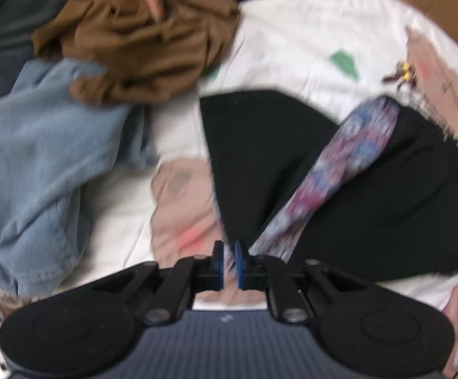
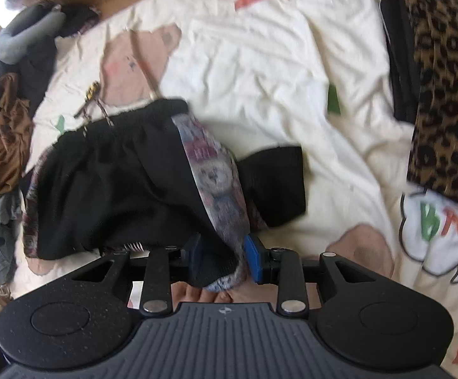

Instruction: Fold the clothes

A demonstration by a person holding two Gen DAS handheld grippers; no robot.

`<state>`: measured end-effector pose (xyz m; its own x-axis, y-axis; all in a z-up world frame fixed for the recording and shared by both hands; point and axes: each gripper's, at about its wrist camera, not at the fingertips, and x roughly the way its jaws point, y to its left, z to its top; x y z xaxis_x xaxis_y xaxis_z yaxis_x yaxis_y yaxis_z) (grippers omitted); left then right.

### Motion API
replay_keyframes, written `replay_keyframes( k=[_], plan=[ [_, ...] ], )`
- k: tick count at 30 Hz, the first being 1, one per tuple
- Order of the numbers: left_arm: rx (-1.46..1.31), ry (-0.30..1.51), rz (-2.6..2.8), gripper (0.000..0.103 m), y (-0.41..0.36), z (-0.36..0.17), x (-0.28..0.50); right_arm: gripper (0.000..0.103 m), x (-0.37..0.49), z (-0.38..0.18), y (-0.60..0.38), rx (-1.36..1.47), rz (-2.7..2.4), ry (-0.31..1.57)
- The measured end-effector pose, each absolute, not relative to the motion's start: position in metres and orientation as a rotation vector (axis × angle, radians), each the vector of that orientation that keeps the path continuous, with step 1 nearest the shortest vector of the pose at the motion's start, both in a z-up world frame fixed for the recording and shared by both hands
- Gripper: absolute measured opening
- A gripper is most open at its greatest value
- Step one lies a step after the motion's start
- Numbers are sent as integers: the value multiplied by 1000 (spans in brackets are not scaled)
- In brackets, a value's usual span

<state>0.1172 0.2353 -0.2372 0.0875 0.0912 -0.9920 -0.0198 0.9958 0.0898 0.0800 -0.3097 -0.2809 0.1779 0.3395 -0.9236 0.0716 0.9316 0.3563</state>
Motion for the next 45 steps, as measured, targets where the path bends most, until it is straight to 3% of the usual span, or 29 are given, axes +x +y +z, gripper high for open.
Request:
replay_keyframes(
  k=[5, 8, 12, 15, 18, 45],
  plan=[
    [77, 1390, 18, 24, 207, -227, 143, 34, 95, -267, -311, 367, 207, 1322],
    [84, 1362, -23, 24, 194, -229, 158, 34, 104, -266, -309, 371, 216, 1298],
    [100, 1327, -64, 33, 176, -231, 175, 35, 115, -268, -303, 369, 224, 1279],
    [118, 1301, -104, 37, 161, -232, 190, 43, 122, -269, -299, 367, 223, 1251],
    [134, 1264, -142, 51, 143, -233, 207, 43, 129, -272, -295, 381, 221, 1226],
    [125, 1153, -316, 52, 22, -295, 279, 44, 147, -303, -259, 488, 209, 1123]
  ],
)
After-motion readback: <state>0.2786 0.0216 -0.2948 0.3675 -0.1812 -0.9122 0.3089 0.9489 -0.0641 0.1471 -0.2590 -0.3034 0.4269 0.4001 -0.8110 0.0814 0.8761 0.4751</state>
